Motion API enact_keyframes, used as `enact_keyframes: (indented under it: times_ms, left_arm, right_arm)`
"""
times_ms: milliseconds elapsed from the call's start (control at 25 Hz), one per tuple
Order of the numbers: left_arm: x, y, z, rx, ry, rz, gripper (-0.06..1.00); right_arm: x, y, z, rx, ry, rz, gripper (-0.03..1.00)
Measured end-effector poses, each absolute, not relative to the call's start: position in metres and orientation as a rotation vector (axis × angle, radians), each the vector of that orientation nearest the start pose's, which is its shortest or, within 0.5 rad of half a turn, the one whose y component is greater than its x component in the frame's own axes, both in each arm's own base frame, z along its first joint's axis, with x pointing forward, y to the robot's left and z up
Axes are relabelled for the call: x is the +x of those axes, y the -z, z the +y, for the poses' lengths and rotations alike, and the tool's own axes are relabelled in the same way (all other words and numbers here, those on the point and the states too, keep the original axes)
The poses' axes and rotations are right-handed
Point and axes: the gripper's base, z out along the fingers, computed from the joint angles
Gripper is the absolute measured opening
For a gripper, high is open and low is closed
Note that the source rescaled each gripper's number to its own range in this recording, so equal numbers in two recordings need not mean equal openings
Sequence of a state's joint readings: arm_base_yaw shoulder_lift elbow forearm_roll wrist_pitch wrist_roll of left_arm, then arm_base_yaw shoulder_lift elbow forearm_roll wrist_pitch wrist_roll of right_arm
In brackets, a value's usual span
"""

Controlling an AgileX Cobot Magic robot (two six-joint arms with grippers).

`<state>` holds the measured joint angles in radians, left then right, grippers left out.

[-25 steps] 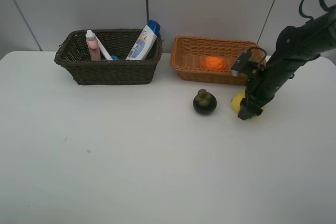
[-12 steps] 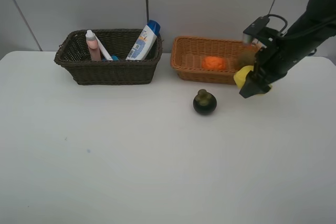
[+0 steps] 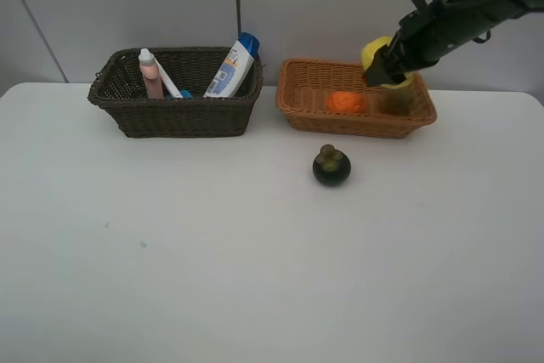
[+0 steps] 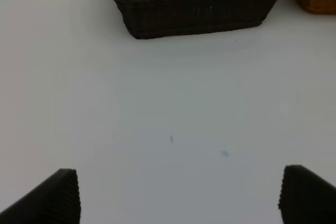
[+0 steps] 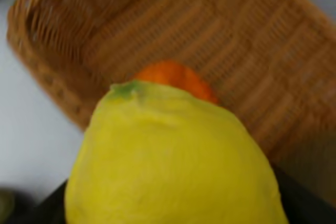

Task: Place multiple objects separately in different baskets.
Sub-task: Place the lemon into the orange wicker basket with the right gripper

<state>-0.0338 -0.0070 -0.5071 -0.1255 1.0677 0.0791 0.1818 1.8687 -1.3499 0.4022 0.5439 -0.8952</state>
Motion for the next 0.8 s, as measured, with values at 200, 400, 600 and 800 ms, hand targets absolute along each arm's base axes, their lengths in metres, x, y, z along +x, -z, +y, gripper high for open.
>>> enact_keyframes:
  times_ms: [200,400,600,800]
  left_arm:
    - [-0.008,-0.279,-0.010,0.122,0.121,2.028,0.99]
    - [-0.008,-0.279,-0.010,0.122,0.121,2.028,0.99]
    - [-0.008,-0.279,-0.010,0.122,0.121,2.028,0.99]
    - [-0.008,-0.279,-0.010,0.122,0.121,2.028,0.99]
  right_arm:
    - [0.434,-0.212,0.100,-0.938,-0.119,2.279,0.26]
    - [0.454,-0.183,0.101,-0.819,-0.121,2.312,0.46]
    - [0.460,-0.177,0.098,-0.782,-0.069,2.301,0.95]
    - [0.460,-0.177,0.098,-0.789,-0.062,2.302,0.97]
